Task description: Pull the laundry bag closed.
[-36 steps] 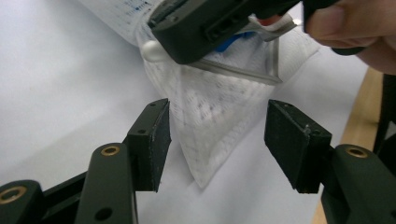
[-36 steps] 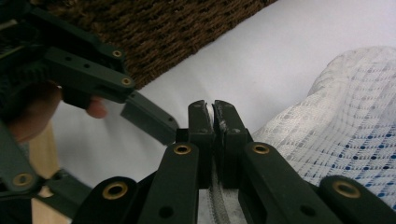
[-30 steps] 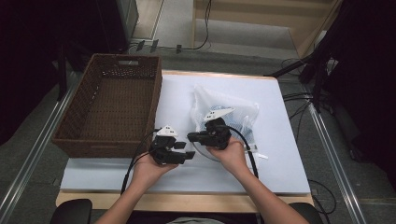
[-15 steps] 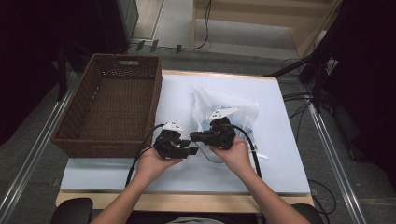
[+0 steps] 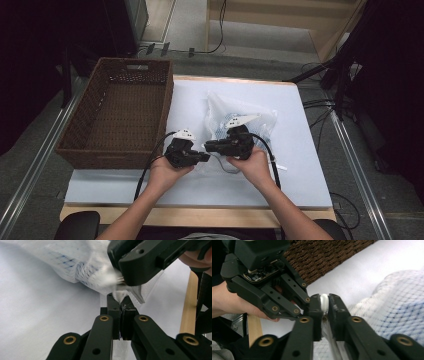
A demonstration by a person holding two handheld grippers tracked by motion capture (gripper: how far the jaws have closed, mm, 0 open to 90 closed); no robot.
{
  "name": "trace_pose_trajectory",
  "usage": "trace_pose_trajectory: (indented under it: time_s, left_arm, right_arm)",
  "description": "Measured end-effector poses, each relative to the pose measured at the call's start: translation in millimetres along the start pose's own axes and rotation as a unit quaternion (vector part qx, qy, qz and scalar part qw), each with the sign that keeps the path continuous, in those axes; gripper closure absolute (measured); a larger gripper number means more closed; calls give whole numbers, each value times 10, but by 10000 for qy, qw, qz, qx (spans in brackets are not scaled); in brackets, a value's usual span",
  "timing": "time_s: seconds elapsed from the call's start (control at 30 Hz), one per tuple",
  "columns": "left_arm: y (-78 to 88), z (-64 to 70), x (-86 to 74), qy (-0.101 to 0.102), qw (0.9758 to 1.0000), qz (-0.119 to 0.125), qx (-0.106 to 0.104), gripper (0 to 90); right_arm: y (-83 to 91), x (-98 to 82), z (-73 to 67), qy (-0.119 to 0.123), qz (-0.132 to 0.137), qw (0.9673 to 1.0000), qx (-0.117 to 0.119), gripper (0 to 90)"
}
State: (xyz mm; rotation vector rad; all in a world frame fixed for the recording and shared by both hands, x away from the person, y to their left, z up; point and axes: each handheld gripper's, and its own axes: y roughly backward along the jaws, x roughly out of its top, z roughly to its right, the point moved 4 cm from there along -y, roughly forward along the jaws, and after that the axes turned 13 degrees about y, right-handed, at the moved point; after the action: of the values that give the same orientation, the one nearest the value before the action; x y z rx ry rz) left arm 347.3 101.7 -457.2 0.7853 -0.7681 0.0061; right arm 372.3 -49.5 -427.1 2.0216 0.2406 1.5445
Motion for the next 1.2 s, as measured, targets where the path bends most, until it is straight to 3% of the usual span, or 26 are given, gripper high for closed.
trace_pose_trajectory:
  time_s: [0.1,0.2,0.4,0.63,0.87,1.03,1.2]
  left_arm:
    - [10,-2,-1,-22,10000,19,44,900]
    - [4,20,-11,-77,10000,-16,53,900]
    - [-37,65,-35,-230,9997,-95,61,900]
    - [-35,61,-40,-267,9995,-108,93,900]
    - [-32,52,-45,-319,9993,-103,182,900]
    - [-18,85,-56,-521,9983,-77,257,900]
    - [-26,93,-75,-531,9983,-80,232,900]
  right_arm:
    - [41,14,16,-10,64,10000,-41,823]
    - [66,32,26,27,-57,9998,-182,900]
    - [8,71,51,108,-277,9991,-296,900]
    - [-141,54,77,31,-551,9985,-43,900]
    - [-144,25,79,-63,-517,9980,346,900]
    - [-129,19,94,-19,-576,9980,271,900]
    - [-131,47,153,-23,-490,9987,120,900]
